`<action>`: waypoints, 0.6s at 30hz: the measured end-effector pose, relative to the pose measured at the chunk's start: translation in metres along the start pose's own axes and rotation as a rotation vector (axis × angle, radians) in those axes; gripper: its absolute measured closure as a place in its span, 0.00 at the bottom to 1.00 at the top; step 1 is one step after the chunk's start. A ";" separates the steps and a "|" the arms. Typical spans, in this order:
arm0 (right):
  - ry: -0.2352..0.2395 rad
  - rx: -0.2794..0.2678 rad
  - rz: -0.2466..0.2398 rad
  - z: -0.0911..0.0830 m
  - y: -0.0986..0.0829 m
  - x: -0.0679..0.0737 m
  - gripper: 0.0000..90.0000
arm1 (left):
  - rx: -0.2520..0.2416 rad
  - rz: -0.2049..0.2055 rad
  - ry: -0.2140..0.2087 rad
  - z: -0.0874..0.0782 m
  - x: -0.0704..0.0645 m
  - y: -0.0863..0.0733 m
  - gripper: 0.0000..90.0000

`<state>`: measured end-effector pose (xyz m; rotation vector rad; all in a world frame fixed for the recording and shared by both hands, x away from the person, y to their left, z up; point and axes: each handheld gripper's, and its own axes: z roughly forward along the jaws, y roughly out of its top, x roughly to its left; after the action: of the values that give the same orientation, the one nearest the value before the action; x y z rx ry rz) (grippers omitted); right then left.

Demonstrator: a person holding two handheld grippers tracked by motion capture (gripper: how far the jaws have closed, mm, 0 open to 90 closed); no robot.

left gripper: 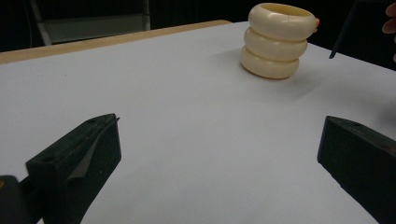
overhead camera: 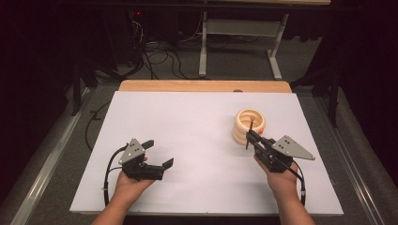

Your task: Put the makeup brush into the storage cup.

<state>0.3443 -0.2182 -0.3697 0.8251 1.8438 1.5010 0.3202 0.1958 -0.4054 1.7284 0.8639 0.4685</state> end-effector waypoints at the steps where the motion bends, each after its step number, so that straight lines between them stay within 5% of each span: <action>1: 0.002 -0.002 0.000 0.000 0.000 -0.001 0.94 | 0.002 0.001 0.000 0.000 0.000 0.000 0.00; 18: -0.042 0.006 0.021 -0.003 -0.004 -0.012 0.94 | -0.003 0.004 0.001 0.000 0.000 0.000 0.00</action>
<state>0.3489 -0.2300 -0.3720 0.8750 1.8154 1.4811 0.3198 0.1956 -0.4051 1.7281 0.8598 0.4731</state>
